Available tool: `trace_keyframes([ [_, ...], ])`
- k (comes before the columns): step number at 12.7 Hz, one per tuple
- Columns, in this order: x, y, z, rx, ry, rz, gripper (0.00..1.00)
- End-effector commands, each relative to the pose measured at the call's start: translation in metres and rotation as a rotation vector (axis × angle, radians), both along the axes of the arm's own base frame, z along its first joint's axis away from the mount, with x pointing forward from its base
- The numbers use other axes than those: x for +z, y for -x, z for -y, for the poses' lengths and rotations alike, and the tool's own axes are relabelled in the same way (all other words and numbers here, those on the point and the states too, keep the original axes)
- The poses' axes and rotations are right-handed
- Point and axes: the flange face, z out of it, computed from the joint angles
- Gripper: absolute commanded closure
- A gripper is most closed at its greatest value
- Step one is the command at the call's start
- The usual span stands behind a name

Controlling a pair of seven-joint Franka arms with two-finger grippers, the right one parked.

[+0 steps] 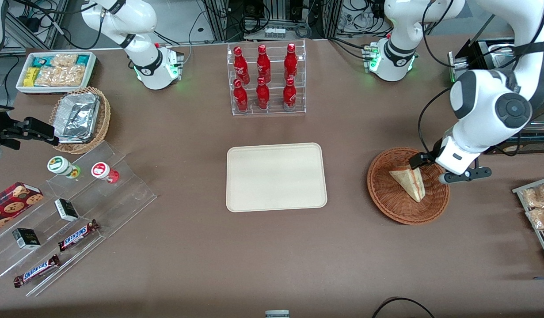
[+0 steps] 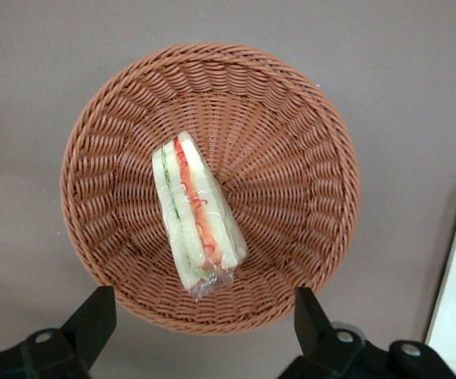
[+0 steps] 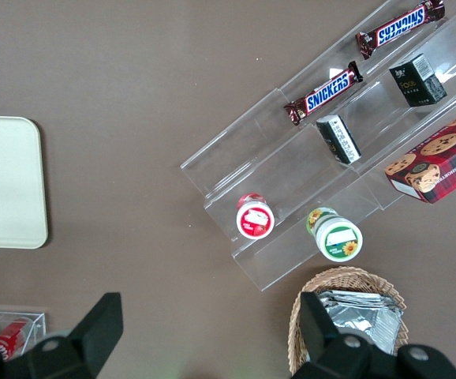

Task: Place sandwich from basket to tray
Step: 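Lower the open left gripper over the sandwich in the basket, then close the left gripper on the wrapped sandwich's edge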

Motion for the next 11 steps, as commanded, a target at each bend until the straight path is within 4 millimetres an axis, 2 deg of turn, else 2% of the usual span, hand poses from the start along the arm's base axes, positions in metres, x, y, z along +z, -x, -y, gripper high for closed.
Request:
trace_keyframes([
  [1, -0.023, 0.0, -0.001, 0.107, -0.014, -0.009, 0.0],
  [8, -0.047, 0.001, 0.0, 0.443, -0.026, -0.013, 0.0],
  [11, -0.058, 0.006, -0.001, 0.47, -0.021, 0.006, 0.0],
])
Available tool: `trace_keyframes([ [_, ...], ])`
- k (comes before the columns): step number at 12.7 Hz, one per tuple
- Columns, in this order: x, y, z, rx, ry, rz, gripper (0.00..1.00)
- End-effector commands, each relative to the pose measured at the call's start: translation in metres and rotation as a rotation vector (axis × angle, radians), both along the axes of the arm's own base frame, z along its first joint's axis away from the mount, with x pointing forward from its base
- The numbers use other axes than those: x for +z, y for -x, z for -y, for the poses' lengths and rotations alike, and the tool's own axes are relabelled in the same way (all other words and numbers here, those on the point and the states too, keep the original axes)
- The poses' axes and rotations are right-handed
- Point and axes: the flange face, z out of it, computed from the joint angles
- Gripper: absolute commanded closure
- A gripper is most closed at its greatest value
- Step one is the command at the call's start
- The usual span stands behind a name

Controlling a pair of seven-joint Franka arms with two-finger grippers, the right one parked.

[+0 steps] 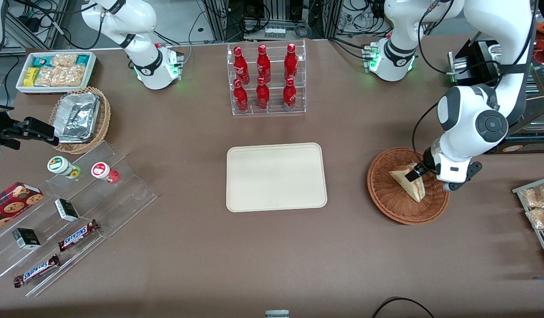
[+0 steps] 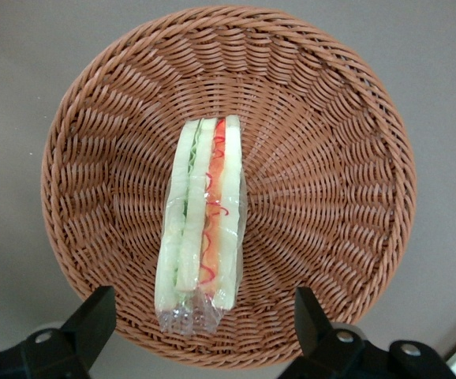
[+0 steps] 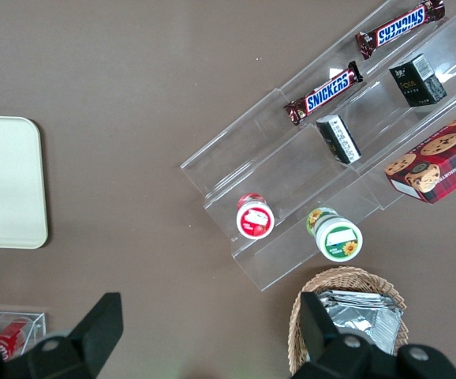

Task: Place sandwich from basket to tray
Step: 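Close the left gripper on the wrapped sandwich's edge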

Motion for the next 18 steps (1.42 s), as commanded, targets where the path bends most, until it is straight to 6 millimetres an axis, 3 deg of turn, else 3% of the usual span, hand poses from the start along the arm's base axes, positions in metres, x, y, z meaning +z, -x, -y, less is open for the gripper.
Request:
trace_keyframes([
  [1, -0.011, 0.006, 0.0, 0.025, -0.009, 0.027, 0.0],
  [13, -0.059, 0.013, -0.001, 0.025, -0.008, 0.017, 0.0],
  [14, -0.06, 0.015, -0.001, 0.024, -0.008, 0.013, 0.15],
  [17, -0.056, 0.021, -0.001, 0.019, -0.01, 0.004, 0.96],
  [18, -0.056, 0.027, -0.002, 0.013, -0.011, -0.001, 1.0],
])
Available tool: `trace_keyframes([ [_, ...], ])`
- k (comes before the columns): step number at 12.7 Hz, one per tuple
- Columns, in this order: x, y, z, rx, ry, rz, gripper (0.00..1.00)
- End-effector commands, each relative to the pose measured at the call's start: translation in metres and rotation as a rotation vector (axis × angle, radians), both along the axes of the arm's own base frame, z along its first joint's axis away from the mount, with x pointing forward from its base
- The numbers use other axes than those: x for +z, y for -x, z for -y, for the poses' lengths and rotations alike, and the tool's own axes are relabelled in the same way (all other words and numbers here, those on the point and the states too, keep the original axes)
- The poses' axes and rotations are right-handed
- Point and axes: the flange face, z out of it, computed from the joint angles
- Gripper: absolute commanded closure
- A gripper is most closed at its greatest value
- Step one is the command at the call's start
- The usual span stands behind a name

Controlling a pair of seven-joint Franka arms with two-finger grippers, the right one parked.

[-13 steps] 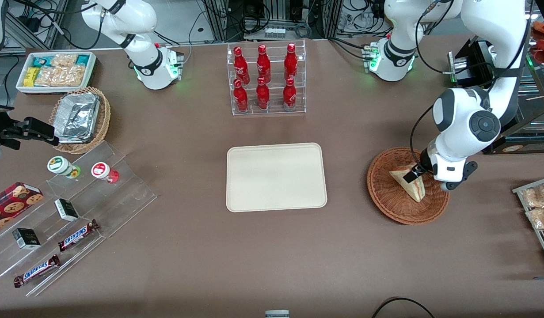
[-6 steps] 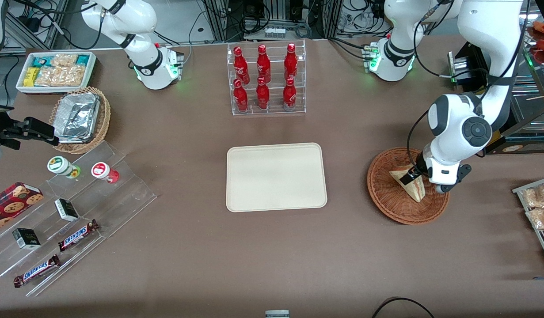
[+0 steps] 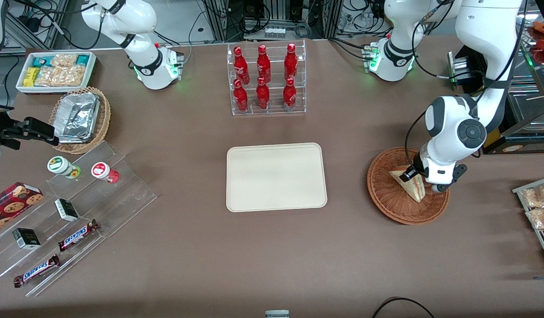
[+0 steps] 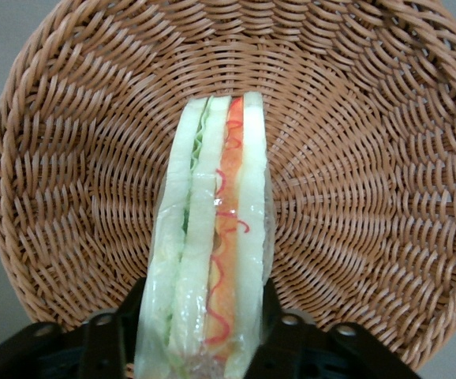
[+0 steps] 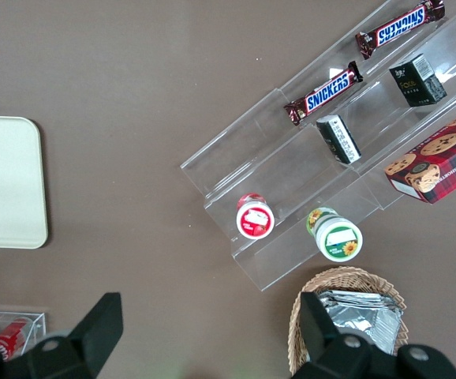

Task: Place sandwich from basket to tray
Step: 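Close the left gripper on the wrapped sandwich's edge, then lift the sandwich and carry it over the cream tray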

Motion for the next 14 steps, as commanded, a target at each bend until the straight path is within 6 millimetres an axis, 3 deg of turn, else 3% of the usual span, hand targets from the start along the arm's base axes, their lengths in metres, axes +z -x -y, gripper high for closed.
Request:
trace_keyframes([
  [1, 0.01, 0.015, -0.001, -0.008, -0.011, 0.011, 1.0],
  [3, 0.03, 0.019, 0.0, -0.02, -0.016, -0.035, 1.0],
  [6, 0.083, 0.011, 0.013, -0.064, -0.041, -0.066, 1.0],
  [8, 0.116, -0.002, 0.055, -0.138, -0.045, -0.092, 1.0],
  [10, 0.137, -0.009, 0.09, -0.194, -0.045, -0.091, 1.0],
  [14, 0.134, -0.003, 0.18, -0.329, -0.032, -0.084, 1.0],
])
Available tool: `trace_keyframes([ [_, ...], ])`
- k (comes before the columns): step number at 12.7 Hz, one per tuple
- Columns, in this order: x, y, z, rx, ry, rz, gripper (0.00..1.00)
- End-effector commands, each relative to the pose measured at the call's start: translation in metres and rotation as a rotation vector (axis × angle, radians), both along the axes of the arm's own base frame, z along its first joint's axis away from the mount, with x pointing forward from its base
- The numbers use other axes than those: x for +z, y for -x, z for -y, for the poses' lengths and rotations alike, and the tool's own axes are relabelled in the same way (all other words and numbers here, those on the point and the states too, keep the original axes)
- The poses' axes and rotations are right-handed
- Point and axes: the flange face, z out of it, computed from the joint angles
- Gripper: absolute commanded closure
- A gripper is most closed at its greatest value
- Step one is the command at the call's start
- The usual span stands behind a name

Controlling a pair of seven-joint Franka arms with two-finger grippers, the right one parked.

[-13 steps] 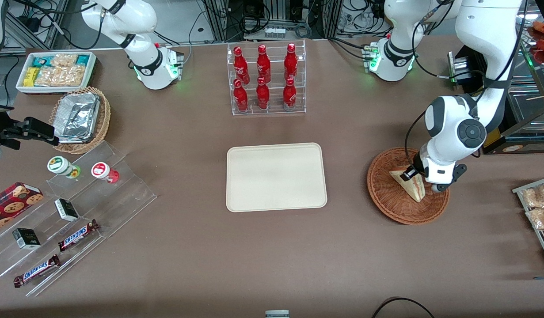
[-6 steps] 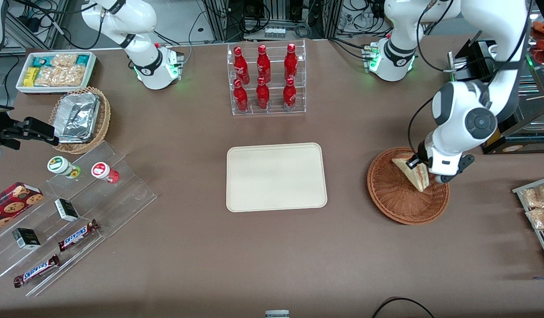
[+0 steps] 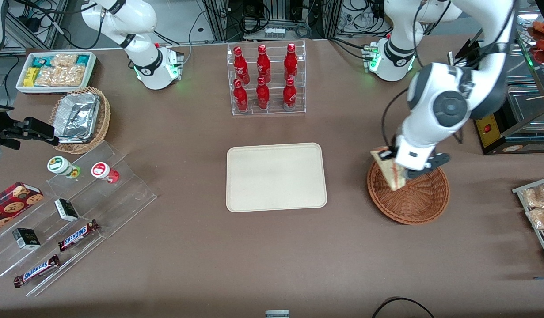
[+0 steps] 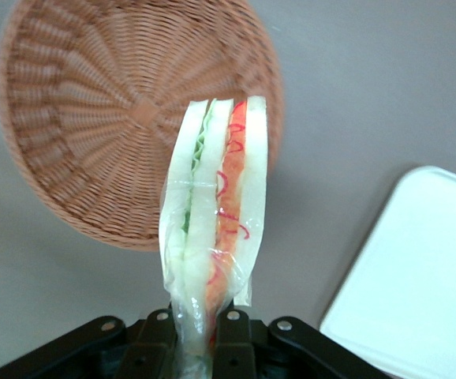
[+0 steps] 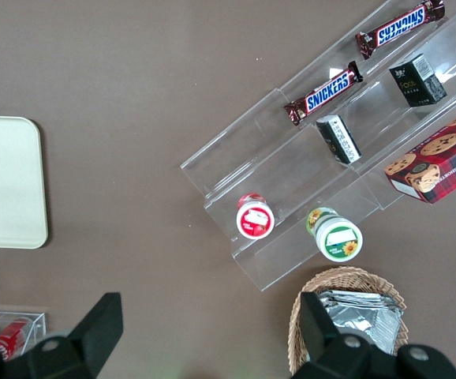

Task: Place sandwich from basket to tray
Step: 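Lift the sandwich and carry it over the cream tray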

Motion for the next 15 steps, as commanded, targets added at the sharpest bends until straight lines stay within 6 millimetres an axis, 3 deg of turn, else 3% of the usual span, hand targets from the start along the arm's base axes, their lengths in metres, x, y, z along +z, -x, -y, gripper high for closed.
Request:
trace_keyframes([
  [1, -0.012, -0.001, 0.062, -0.085, 0.001, -0.02, 1.0],
  [6, -0.034, 0.013, 0.194, -0.265, 0.056, -0.03, 1.0],
  [8, -0.044, 0.009, 0.236, -0.302, 0.071, -0.023, 1.0],
  [10, -0.061, 0.021, 0.277, -0.315, 0.068, -0.033, 1.0],
  [12, -0.075, 0.025, 0.31, -0.292, 0.053, -0.036, 1.0],
  [15, -0.09, 0.023, 0.333, -0.267, 0.054, -0.032, 1.0],
])
